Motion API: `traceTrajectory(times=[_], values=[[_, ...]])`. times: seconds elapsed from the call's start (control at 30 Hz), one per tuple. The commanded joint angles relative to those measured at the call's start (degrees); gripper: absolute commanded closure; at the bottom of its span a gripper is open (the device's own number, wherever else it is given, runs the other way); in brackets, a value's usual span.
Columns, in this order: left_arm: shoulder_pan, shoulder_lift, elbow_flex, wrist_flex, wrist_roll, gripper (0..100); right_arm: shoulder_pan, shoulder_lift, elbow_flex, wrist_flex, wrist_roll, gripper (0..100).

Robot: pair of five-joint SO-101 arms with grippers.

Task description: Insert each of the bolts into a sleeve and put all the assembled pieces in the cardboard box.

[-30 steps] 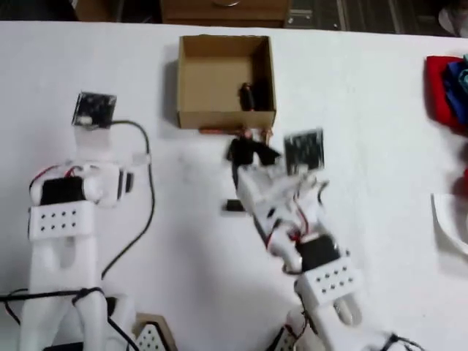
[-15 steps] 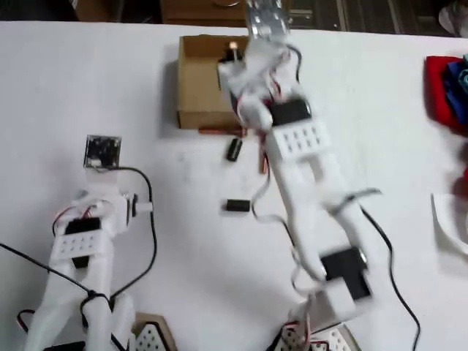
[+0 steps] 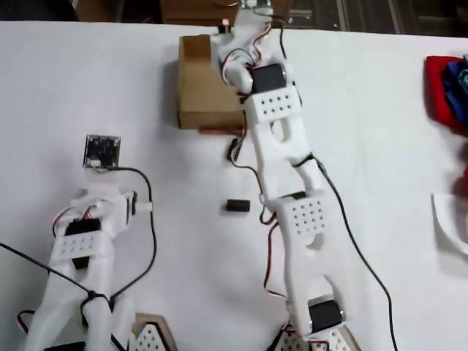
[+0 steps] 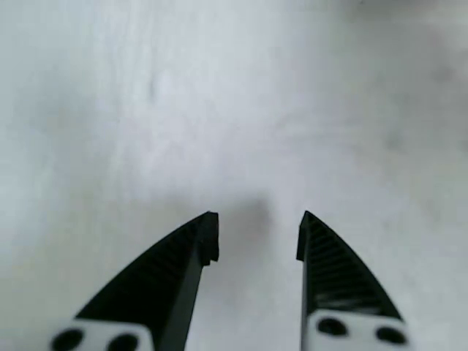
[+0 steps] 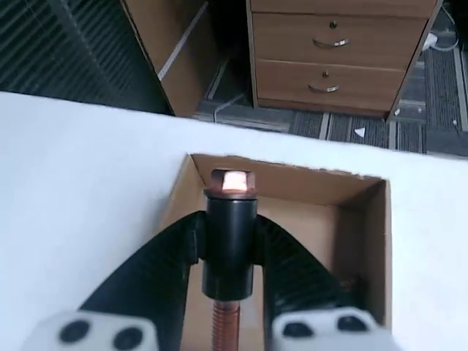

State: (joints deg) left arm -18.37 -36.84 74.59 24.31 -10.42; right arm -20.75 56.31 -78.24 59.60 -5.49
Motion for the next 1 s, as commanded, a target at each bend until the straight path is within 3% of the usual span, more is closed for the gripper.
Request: traceTrajectory(times=[0.0,0.97], values=[[-0.26,-0.53,-0.13,-0.88,-0.18,80,1.27,1.89,-6.33,0.13,-0.35,97.8],[-0.26,-0.53,-0.04,-0.88,0.09,80,1.71,17.45,-6.86,-1.36,-0.70,97.4]])
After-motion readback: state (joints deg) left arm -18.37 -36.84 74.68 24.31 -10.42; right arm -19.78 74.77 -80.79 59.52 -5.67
